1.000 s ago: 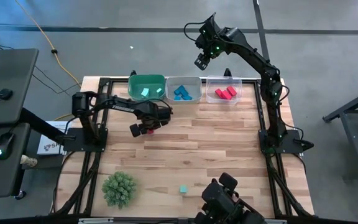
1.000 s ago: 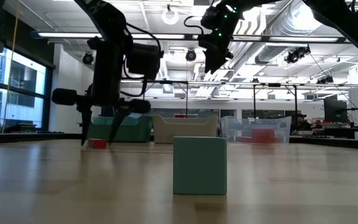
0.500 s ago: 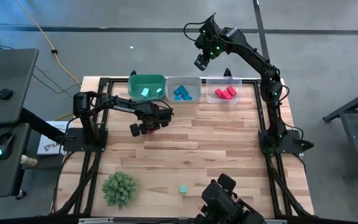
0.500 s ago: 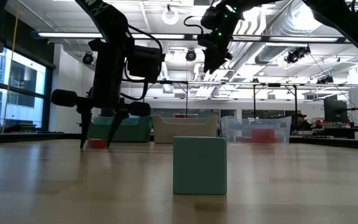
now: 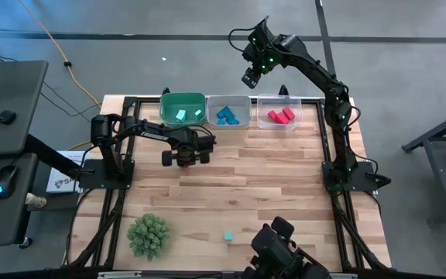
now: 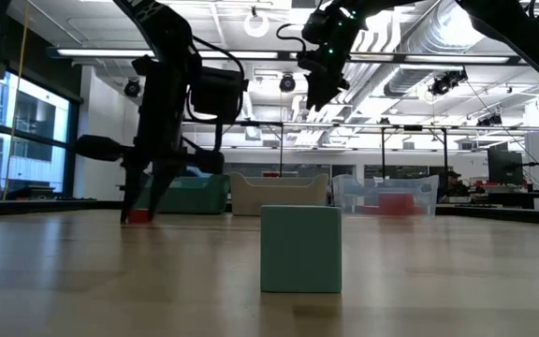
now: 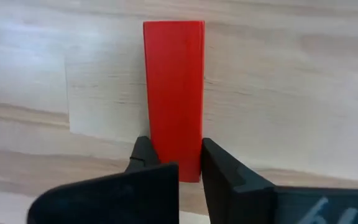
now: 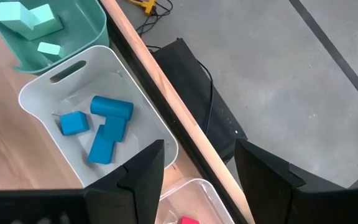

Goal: Sort & place blocks by color
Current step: Put the orange block into the transparent bin

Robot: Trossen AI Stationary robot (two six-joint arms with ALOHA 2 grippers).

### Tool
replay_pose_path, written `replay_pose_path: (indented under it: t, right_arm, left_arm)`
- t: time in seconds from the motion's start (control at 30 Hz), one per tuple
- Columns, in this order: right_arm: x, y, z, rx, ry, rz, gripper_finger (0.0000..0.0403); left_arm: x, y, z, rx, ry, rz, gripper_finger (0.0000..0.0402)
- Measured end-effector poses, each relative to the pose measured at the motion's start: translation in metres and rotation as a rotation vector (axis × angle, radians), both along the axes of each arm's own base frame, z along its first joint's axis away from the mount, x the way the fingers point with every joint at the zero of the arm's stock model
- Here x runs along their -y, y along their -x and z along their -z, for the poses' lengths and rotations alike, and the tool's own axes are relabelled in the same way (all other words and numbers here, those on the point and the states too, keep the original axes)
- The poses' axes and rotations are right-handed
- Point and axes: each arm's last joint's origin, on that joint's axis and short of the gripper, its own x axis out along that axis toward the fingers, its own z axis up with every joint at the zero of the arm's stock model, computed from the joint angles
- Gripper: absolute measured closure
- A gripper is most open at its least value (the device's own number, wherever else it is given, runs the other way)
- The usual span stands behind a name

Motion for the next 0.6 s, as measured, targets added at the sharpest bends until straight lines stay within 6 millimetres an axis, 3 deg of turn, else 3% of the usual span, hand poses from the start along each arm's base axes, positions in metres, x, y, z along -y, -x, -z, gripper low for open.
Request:
replay_pose_path:
  t: [0.23, 0.6]
  right_arm:
    - [-0.001, 0.001, 0.001, -0.008, -0.022, 0.017, 0.0217]
    - [-0.011, 0.005, 0.006, 0.038, -0.258, 0.05, 0.0217]
  left_arm:
    - [0.003, 0.0, -0.004, 0.013, 0.0, 0.202, 0.04]
    - [0.004, 0.004, -0.03, 0.07, -0.067, 0.525, 0.0401]
